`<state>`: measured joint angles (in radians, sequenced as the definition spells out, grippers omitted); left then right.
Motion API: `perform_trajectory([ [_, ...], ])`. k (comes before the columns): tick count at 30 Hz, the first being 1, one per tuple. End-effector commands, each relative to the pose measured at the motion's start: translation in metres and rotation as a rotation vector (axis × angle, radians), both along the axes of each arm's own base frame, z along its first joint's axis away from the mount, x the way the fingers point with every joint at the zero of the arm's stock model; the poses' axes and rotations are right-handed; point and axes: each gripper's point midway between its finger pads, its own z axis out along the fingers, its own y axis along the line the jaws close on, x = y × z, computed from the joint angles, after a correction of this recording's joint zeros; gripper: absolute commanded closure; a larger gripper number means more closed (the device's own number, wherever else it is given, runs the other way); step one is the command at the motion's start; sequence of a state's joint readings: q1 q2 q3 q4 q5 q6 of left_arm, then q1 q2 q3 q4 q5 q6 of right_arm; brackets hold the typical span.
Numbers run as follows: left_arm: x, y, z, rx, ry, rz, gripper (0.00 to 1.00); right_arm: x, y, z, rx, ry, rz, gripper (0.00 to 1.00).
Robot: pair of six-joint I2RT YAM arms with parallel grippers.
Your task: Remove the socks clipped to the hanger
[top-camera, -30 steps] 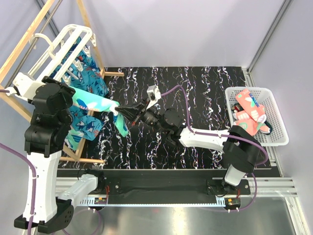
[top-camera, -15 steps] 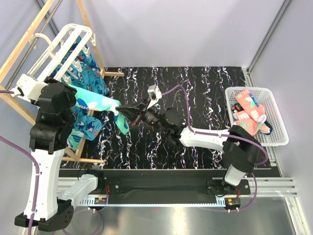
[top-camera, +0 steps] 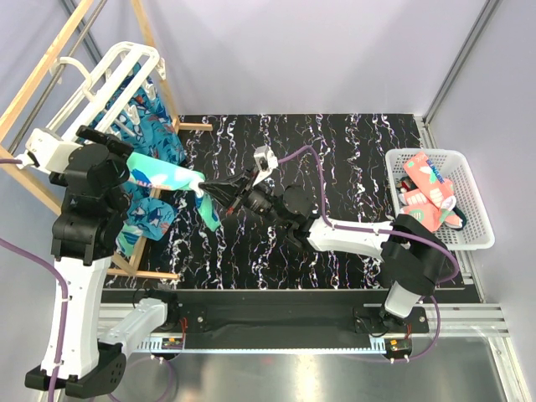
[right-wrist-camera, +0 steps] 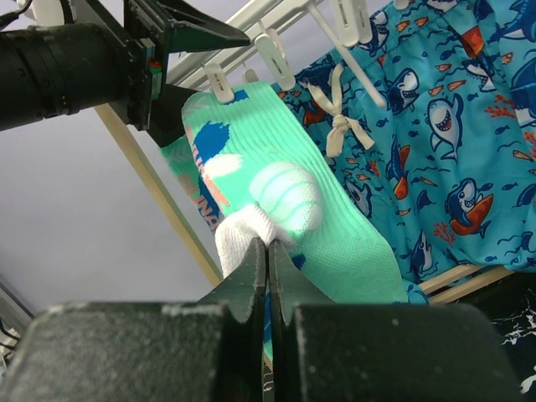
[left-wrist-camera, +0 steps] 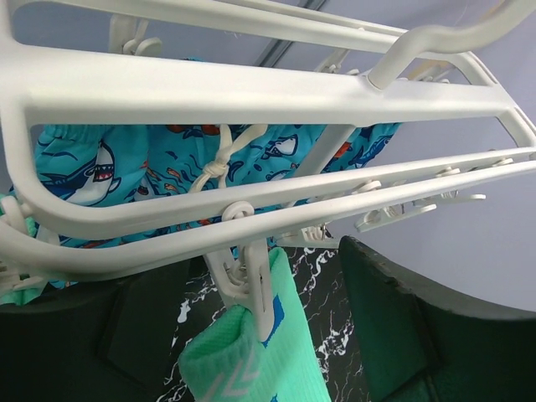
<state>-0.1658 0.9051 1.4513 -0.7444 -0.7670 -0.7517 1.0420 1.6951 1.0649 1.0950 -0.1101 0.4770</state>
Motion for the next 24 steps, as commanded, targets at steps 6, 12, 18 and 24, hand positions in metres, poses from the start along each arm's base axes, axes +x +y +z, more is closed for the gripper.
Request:
perform_trajectory([
  [6, 0.008, -0.010, 0.022, 0.002, -0.057, -0.067, 0.25, 0.011, -0.022, 0.030, 0.121, 0.060, -0.064, 1.00],
  [12, 0.004, -0.022, 0.019, -0.003, -0.052, -0.147, 0.32, 0.016, -0.038, 0.037, 0.147, 0.066, -0.113, 1.00],
  [18, -0.005, -0.016, 0.022, -0.014, -0.064, -0.113, 0.36, 0.016, -0.043, 0.039, 0.169, 0.094, -0.117, 1.00],
  [24, -0.005, -0.013, 0.027, -0.011, -0.079, -0.097, 0.36, 0.017, -0.043, 0.038, 0.174, 0.106, -0.115, 1.00],
])
